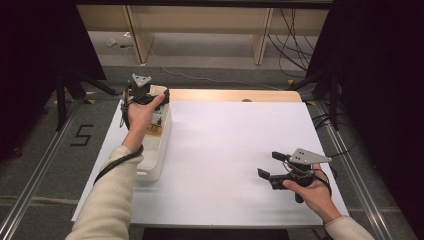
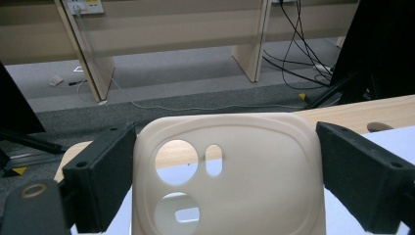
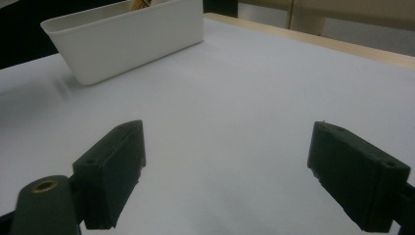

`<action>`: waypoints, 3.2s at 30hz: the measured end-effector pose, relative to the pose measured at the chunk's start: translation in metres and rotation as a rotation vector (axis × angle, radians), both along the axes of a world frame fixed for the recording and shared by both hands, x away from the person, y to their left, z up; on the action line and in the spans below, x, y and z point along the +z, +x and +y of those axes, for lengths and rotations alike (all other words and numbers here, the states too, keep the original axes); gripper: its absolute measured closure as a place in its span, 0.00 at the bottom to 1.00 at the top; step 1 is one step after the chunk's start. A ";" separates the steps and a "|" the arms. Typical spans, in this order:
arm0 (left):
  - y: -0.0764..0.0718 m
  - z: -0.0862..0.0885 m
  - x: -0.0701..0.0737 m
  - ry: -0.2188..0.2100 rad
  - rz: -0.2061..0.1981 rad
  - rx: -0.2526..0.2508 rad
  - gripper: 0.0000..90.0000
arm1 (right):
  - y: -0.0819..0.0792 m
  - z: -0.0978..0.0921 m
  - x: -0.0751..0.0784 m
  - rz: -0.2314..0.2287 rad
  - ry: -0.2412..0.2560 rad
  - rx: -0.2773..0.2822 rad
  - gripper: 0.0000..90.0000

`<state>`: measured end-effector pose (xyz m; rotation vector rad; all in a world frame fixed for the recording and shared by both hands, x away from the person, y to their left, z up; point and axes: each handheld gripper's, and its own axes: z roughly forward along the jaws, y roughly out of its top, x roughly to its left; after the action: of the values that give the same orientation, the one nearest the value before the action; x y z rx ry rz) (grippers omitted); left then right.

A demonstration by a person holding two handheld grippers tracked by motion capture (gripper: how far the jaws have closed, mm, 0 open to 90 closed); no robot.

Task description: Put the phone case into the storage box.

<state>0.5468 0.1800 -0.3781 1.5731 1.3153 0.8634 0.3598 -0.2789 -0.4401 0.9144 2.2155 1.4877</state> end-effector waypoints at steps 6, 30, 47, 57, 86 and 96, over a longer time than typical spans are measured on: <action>0.004 -0.001 0.001 0.002 0.003 0.001 0.12 | 0.000 0.000 0.000 0.001 0.000 0.000 0.17; 0.013 0.001 0.001 0.005 0.006 0.005 0.12 | 0.000 0.000 0.000 0.001 0.000 0.002 0.17; 0.021 0.002 0.000 0.007 0.011 0.012 0.12 | 0.000 0.000 0.000 0.003 0.001 0.002 0.17; 0.025 0.001 -0.001 0.013 0.010 0.008 0.12 | 0.000 0.000 0.000 0.003 -0.001 0.001 0.17; 0.035 -0.002 -0.004 0.015 0.029 0.008 0.12 | 0.000 -0.001 0.000 0.003 0.002 0.004 0.17; 0.038 -0.002 -0.005 0.015 0.036 0.012 0.12 | 0.000 -0.001 0.000 0.005 0.002 0.003 0.17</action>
<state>0.5849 0.1775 -0.3831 1.6004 1.3476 0.8578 0.3600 -0.2798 -0.4404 0.9164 2.2206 1.4911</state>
